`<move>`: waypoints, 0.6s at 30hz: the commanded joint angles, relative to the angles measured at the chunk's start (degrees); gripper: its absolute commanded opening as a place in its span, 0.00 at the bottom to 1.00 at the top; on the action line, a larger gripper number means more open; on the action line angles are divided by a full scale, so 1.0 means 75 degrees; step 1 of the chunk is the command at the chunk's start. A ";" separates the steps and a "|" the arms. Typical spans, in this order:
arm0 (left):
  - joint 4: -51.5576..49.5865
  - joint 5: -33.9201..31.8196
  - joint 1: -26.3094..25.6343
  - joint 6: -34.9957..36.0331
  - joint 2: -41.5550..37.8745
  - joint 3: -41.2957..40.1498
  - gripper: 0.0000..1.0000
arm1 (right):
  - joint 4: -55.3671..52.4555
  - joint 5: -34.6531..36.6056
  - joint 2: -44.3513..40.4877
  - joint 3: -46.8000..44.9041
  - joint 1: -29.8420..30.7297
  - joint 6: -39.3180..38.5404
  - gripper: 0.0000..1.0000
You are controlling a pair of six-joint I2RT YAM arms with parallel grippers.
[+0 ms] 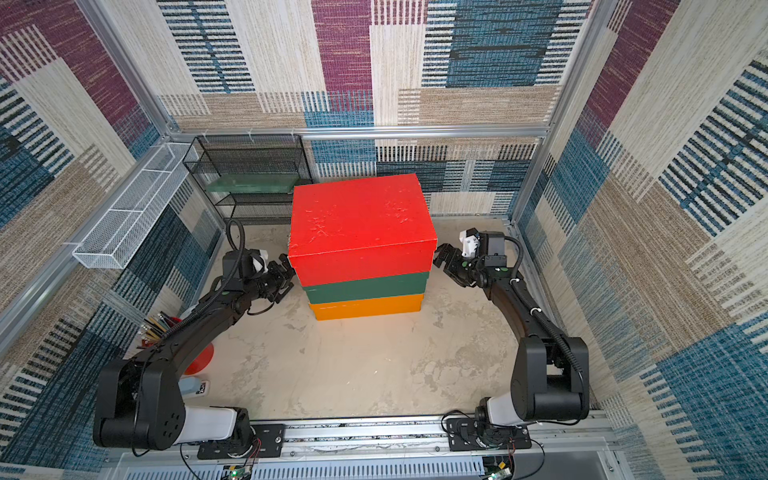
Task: Stack the shoeboxes
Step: Adjust the shoebox.
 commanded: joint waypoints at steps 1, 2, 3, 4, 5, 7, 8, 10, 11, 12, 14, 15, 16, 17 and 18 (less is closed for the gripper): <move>0.0128 0.0224 0.0025 0.0235 0.0075 0.0093 1.00 | 0.0091 -0.0236 0.0002 0.0006 0.0052 -0.0122 0.95; 0.0163 0.0250 0.0022 0.0211 0.0109 0.0125 1.00 | 0.0095 -0.0238 -0.0004 -0.0010 0.0062 -0.0122 0.95; 0.0188 0.0276 0.0023 0.0190 0.0154 0.0164 1.00 | 0.0106 -0.0236 0.0000 -0.0029 0.0077 -0.0122 0.95; 0.0197 0.0281 0.0020 0.0176 0.0194 0.0210 1.00 | 0.0124 -0.0238 0.0019 -0.0041 0.0098 -0.0112 0.95; 0.0201 0.0303 0.0019 0.0173 0.0223 0.0247 1.00 | 0.0141 -0.0236 0.0034 -0.0042 0.0100 -0.0110 0.95; 0.0193 0.0301 0.0028 0.0182 0.0304 0.0348 1.00 | 0.0183 -0.0249 0.0074 -0.0041 0.0130 -0.0087 0.95; 0.0169 0.0318 0.0022 0.0189 0.0337 0.0394 1.00 | 0.0196 -0.0246 0.0103 -0.0027 0.0136 -0.0087 0.95; 0.0142 0.0341 0.0026 0.0220 0.0393 0.0476 1.00 | 0.0196 -0.0257 0.0162 0.0021 0.0147 -0.0087 0.95; 0.0150 0.0335 0.0026 0.0214 0.0406 0.0490 1.00 | 0.0190 -0.0242 0.0185 0.0045 0.0147 -0.0087 0.95; 0.0160 0.0343 0.0018 0.0202 0.0411 0.0493 1.00 | 0.0179 -0.0242 0.0210 0.0083 0.0142 -0.0087 0.95; 0.0198 0.0355 0.0026 0.0186 0.0409 0.0470 1.00 | 0.0143 -0.0213 0.0229 0.0154 0.0125 -0.0109 0.95; 0.0206 0.0371 0.0027 0.0180 0.0399 0.0440 1.00 | 0.0113 -0.0191 0.0236 0.0180 0.0108 -0.0116 0.95; 0.0241 0.0374 0.0028 0.0175 0.0389 0.0391 1.00 | 0.0096 -0.0178 0.0241 0.0204 0.0101 -0.0122 0.95; 0.0258 0.0384 0.0026 0.0173 0.0377 0.0354 1.00 | 0.0094 -0.0178 0.0248 0.0205 0.0101 -0.0122 0.95; 0.0278 0.0379 0.0019 0.0168 0.0365 0.0308 1.00 | 0.0086 -0.0177 0.0258 0.0225 0.0092 -0.0122 0.95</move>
